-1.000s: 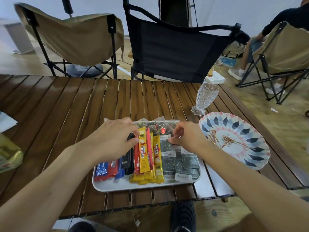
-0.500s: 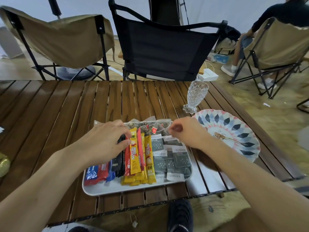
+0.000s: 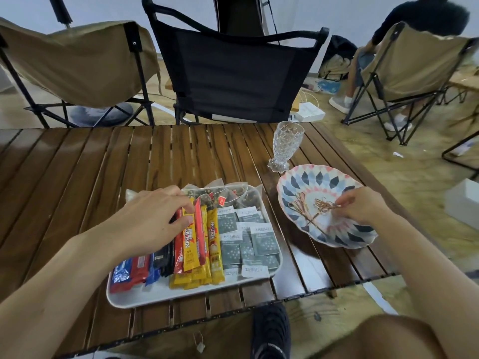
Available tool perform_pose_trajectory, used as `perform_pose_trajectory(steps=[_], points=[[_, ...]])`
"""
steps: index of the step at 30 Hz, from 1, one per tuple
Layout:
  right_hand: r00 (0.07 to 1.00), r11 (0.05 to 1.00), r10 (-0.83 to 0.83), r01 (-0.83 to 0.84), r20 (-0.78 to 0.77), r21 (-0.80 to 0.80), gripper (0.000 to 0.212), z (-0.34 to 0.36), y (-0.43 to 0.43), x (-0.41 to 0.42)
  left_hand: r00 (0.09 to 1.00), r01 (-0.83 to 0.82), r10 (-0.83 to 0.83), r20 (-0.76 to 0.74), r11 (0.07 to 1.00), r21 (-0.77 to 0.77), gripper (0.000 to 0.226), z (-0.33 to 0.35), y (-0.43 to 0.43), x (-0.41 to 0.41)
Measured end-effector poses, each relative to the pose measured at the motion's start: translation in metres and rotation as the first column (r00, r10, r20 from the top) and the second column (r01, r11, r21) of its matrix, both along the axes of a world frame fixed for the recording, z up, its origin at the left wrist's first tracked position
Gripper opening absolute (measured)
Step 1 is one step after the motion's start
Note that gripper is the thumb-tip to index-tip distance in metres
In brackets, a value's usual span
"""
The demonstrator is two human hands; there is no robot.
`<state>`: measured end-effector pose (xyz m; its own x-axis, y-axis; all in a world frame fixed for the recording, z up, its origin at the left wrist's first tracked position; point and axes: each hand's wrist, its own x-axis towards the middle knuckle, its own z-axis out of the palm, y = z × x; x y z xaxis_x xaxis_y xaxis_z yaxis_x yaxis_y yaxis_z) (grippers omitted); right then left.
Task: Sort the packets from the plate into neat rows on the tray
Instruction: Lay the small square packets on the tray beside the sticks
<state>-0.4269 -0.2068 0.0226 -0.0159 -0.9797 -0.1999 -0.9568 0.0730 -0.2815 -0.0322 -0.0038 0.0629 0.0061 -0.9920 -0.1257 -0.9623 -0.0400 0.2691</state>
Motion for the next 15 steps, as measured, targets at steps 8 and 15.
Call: perform_pose_trajectory(steps=[8,15], points=[[0.999,0.998,0.003,-0.006,-0.039,-0.063,0.026,0.012,0.003,0.008,1.000,0.011,-0.011,-0.016,1.000,0.014,0.033,-0.004,0.001,0.006],[0.965,0.983,0.177,-0.162,0.192,-0.088,0.017,0.038,0.030,0.059,1.000,0.022,-0.022,-0.002,1.000,0.006,0.036,-0.006,0.003,0.013]])
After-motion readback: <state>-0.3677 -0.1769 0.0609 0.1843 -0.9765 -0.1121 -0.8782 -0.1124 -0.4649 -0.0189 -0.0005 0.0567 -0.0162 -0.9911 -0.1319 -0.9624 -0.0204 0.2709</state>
